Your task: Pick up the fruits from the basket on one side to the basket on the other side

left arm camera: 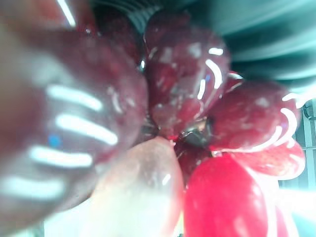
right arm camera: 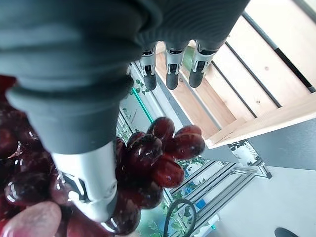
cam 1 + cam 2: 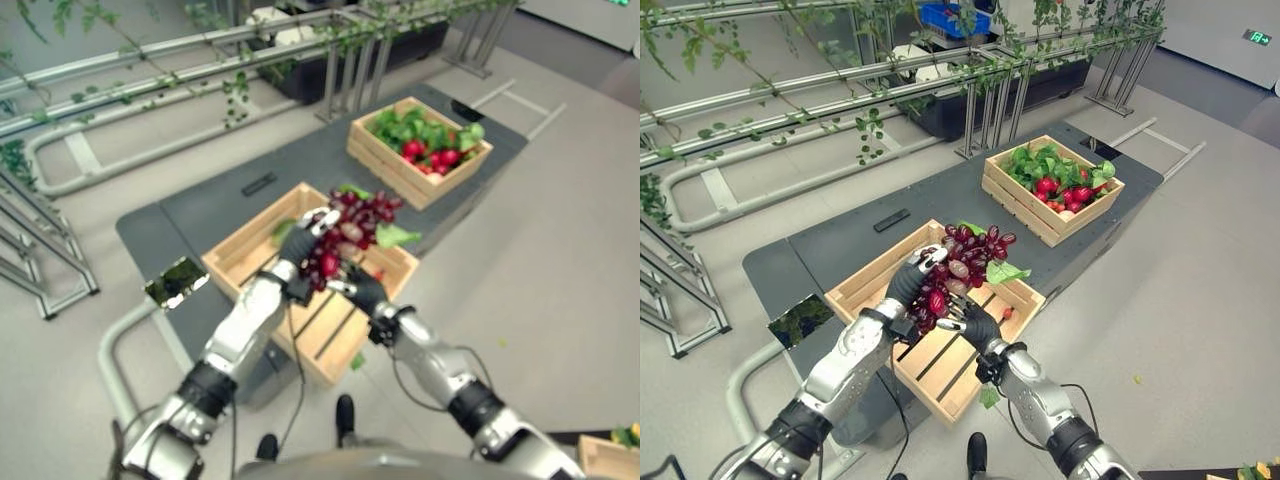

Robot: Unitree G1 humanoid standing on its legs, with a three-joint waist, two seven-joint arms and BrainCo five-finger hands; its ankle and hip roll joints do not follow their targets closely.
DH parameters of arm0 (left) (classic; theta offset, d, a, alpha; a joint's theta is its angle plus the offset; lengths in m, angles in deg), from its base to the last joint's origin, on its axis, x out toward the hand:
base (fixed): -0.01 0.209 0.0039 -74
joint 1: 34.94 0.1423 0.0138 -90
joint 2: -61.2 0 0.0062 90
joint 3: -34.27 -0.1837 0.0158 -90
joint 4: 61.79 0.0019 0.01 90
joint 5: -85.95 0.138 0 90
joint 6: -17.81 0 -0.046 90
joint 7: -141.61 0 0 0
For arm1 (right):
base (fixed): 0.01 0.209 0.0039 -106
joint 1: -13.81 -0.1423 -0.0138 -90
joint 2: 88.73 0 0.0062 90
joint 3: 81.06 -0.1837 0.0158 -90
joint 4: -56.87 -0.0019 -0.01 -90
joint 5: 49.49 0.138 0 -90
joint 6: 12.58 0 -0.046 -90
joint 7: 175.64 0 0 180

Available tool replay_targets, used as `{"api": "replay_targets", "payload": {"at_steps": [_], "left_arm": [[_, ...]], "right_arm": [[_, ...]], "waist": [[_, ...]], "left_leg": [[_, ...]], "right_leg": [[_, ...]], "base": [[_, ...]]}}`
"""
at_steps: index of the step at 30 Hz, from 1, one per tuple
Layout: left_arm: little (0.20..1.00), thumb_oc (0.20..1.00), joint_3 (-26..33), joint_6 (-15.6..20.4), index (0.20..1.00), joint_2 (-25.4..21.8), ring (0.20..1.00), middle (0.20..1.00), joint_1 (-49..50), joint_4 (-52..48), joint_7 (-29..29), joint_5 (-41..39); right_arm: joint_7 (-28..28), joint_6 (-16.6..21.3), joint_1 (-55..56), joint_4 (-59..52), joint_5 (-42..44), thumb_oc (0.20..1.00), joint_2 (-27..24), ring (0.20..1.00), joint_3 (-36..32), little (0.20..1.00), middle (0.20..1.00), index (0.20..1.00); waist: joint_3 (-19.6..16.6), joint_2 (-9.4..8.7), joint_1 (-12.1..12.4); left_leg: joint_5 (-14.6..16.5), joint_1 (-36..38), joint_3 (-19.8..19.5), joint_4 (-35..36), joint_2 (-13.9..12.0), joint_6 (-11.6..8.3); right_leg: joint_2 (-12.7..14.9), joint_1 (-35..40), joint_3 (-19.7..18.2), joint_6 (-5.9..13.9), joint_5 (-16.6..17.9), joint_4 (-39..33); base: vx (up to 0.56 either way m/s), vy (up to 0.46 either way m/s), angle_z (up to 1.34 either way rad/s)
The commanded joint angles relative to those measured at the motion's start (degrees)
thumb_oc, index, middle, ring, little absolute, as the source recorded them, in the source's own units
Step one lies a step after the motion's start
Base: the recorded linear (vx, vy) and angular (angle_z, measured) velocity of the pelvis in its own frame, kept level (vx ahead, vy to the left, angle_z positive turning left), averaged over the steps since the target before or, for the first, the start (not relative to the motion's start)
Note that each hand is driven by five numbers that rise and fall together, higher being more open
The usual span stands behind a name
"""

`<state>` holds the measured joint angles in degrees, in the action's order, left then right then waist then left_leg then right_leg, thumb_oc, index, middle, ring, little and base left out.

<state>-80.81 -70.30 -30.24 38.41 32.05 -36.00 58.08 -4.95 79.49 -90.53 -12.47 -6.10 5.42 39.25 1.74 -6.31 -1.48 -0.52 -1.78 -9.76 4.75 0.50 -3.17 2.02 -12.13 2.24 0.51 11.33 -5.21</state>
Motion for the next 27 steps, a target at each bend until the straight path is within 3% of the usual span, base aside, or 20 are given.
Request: {"api": "replay_targets", "payload": {"at_steps": [1,27], "left_arm": [[0.200,0.200,-3.91,3.60,0.200,3.93,0.200,0.200,-7.36,0.89,-0.64,-1.56],[0.200,0.200,-6.48,3.94,0.200,5.45,0.200,0.200,-6.95,1.33,1.75,-3.78]], "right_arm": [[0.93,3.81,-5.62,-0.02,1.01,1.000,3.28,1.000,0.44,1.000,1.000,1.000],[4.97,5.33,-7.96,0.42,-0.02,1.000,5.39,1.000,1.90,1.000,1.000,1.000]], "waist": [[-1.53,0.15,1.65],[-1.24,0.37,1.87]], "left_leg": [[2.41,-2.05,-1.53,0.25,2.91,1.97],[2.56,-1.78,-1.29,0.25,2.91,2.14]], "right_leg": [[-1.14,5.46,0.98,5.10,-8.70,0.21],[-1.04,5.47,0.95,5.16,-8.53,0.21]], "base": [[0.00,0.000,0.00],[0.00,0.000,0.01]]}}
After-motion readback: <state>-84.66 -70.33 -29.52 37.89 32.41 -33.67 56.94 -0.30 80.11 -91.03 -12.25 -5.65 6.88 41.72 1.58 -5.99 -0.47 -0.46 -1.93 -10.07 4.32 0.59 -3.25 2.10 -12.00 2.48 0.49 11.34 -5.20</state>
